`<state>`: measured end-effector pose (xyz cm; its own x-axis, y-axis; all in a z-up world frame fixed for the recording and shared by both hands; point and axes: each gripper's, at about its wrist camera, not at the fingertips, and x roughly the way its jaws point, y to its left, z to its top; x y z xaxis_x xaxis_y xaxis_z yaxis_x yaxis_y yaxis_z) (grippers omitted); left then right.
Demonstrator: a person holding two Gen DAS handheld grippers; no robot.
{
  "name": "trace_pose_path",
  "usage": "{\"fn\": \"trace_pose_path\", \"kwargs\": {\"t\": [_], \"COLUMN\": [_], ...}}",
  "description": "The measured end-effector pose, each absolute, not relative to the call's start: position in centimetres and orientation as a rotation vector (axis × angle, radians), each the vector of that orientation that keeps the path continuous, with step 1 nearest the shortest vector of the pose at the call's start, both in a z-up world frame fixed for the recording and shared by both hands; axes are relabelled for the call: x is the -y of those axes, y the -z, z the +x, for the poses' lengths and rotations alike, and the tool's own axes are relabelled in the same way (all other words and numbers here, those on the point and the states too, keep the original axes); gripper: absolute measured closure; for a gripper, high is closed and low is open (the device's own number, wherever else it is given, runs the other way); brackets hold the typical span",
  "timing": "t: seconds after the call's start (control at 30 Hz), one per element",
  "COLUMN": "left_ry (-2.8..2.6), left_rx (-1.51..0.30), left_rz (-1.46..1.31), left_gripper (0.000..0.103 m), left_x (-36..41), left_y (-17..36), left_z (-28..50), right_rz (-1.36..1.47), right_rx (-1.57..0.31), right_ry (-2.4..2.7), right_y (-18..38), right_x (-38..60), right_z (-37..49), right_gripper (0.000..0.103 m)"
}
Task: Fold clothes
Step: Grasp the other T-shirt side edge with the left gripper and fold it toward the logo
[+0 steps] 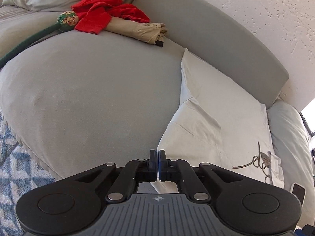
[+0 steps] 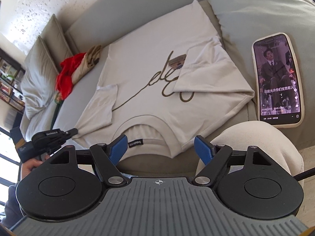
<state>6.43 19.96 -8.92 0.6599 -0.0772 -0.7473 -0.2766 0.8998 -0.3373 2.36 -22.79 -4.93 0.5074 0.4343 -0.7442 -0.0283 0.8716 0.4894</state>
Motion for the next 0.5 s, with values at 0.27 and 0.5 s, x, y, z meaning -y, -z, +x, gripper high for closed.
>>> {"fn": "trace_pose_path", "kwargs": {"t": [0.27,0.5], "left_ry": [-0.187,-0.070], "left_rx": [-0.893,-0.863], "left_rz": [-0.276,-0.056], "left_gripper": [0.075,0.075], "left_x": [-17.3,-11.3], "left_y": [7.2,3.3], "left_z": [6.2,4.5], "right_rz": [0.326,0.116], "right_rx": [-1.015,-0.938], "right_ry": [-0.272,-0.265], "right_y": [5.8,6.1], "right_x": [21.4,18.9], "right_z": [2.4,4.1], "right_gripper": [0.022,0.026]}}
